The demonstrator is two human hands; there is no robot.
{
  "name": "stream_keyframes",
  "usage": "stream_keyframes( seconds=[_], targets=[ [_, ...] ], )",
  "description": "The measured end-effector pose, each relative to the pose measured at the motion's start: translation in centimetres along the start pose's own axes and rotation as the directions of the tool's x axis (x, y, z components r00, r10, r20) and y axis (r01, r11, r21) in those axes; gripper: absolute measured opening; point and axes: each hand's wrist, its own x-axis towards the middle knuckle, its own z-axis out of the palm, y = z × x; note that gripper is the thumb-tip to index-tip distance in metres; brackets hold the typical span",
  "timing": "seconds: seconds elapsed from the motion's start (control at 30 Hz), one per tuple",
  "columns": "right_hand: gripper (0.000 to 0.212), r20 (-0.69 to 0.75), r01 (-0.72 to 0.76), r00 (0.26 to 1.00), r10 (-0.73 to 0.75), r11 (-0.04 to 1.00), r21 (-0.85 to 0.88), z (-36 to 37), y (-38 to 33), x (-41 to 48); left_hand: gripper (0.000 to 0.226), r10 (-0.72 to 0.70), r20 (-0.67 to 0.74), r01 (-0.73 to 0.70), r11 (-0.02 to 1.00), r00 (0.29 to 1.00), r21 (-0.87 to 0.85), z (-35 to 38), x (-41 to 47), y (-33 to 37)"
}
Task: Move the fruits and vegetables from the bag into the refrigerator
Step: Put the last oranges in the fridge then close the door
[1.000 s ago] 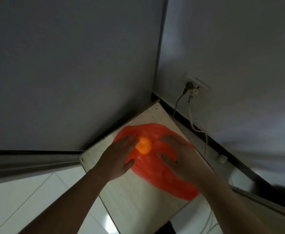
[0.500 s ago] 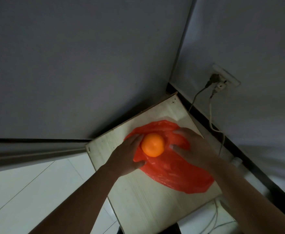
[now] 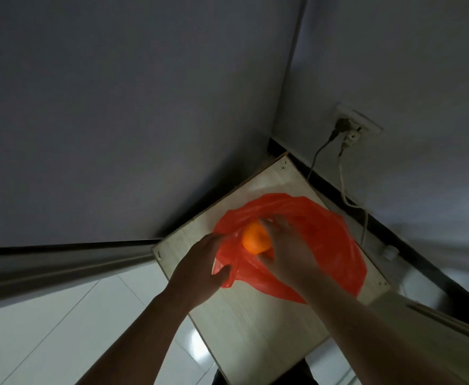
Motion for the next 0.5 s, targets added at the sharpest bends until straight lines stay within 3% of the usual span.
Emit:
stream_keyframes(
  seconds=[0.13,0.3,0.5],
  targets=[
    [0.072,-0.049,-0.039,0.998,0.042,0.997,0.060,-1.9,-0.7,-2.4,0.053,0.003,0.036,-0.002,0.999,0.999,-0.033,-1.3,-0.8,1.7],
    [0.072,-0.145,-0.201,0.960,0.242,0.947,0.251,-8.6,-4.6,-8.3,0.049,0.017,0.084,-0.007,0.994,0.996,-0.113,-4.6,-2.8,7.3],
    [0.070,-0.312,-0.124,0.901,0.300,0.870,0.477,-16.0,-9.0,-16.5,0.043,0.065,0.129,-0.012,0.927,0.990,-0.376,-9.8,-6.4,17.0]
  ],
)
